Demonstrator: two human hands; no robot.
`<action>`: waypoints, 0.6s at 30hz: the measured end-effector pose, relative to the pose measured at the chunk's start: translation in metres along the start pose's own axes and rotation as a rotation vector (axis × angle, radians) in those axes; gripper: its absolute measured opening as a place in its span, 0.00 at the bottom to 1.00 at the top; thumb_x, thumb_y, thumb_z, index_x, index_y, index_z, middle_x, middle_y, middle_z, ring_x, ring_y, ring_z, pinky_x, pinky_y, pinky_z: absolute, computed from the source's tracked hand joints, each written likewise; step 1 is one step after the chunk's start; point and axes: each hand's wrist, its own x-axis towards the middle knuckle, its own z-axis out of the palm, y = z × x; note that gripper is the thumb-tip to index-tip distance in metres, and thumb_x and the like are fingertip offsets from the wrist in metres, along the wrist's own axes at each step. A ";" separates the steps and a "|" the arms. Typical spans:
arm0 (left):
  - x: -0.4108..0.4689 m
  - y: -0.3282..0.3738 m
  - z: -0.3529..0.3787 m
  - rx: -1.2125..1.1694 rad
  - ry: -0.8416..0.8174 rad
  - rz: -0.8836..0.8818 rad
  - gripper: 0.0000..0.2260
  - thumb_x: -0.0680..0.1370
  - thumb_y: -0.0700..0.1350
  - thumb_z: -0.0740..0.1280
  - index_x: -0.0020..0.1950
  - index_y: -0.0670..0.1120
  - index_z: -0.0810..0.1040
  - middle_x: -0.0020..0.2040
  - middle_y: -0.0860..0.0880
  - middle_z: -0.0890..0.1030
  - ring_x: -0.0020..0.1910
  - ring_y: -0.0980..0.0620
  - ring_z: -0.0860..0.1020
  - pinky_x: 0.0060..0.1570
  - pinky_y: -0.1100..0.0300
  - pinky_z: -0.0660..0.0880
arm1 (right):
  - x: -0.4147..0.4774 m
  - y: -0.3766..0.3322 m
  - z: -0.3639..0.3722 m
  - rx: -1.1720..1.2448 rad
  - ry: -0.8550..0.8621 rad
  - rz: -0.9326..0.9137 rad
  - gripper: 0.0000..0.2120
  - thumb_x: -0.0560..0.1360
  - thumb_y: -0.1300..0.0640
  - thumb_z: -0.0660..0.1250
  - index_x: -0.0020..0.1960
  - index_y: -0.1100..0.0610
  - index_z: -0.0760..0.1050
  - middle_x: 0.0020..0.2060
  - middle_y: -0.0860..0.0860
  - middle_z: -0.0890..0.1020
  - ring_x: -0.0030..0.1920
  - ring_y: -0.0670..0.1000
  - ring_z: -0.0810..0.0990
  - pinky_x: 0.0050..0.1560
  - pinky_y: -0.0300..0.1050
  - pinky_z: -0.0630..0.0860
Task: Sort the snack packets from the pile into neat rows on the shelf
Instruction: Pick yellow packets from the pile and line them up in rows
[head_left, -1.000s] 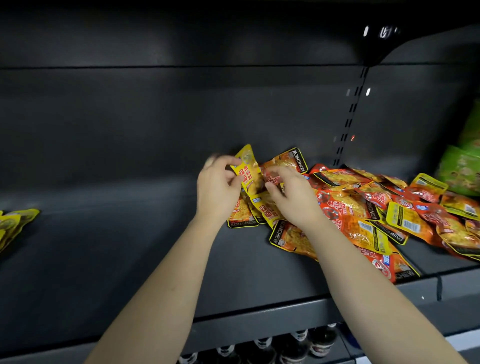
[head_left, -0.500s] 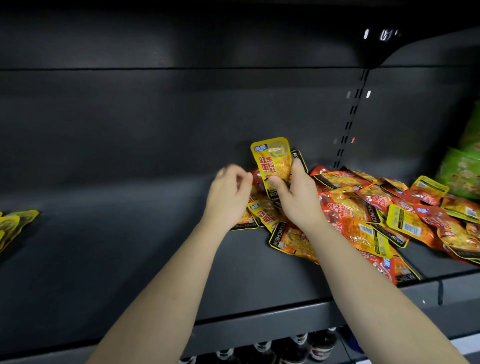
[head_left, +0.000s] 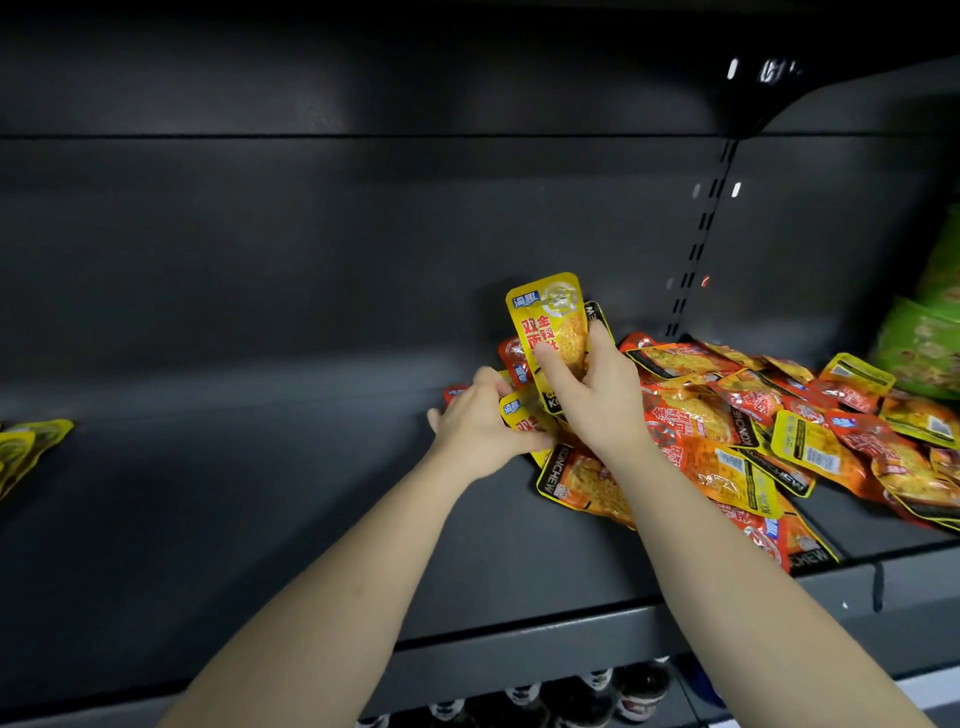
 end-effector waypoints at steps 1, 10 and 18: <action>0.001 -0.001 0.001 -0.058 -0.012 -0.003 0.27 0.65 0.56 0.77 0.55 0.52 0.66 0.49 0.56 0.76 0.52 0.51 0.72 0.62 0.46 0.65 | 0.000 0.000 0.000 0.011 0.003 0.000 0.18 0.76 0.41 0.64 0.44 0.57 0.68 0.30 0.49 0.75 0.29 0.47 0.75 0.33 0.46 0.72; 0.003 -0.007 -0.015 -0.343 0.164 0.020 0.25 0.68 0.41 0.74 0.59 0.52 0.67 0.48 0.53 0.77 0.49 0.52 0.78 0.48 0.54 0.77 | -0.002 -0.003 -0.002 0.099 -0.071 -0.028 0.18 0.75 0.41 0.66 0.47 0.57 0.72 0.37 0.52 0.80 0.36 0.51 0.77 0.40 0.53 0.75; 0.000 -0.024 -0.058 -0.306 0.258 0.028 0.24 0.60 0.42 0.70 0.55 0.51 0.70 0.42 0.53 0.81 0.42 0.49 0.82 0.42 0.48 0.80 | -0.004 -0.018 -0.003 0.069 -0.120 -0.113 0.09 0.76 0.46 0.68 0.52 0.49 0.72 0.39 0.46 0.81 0.37 0.47 0.80 0.40 0.47 0.75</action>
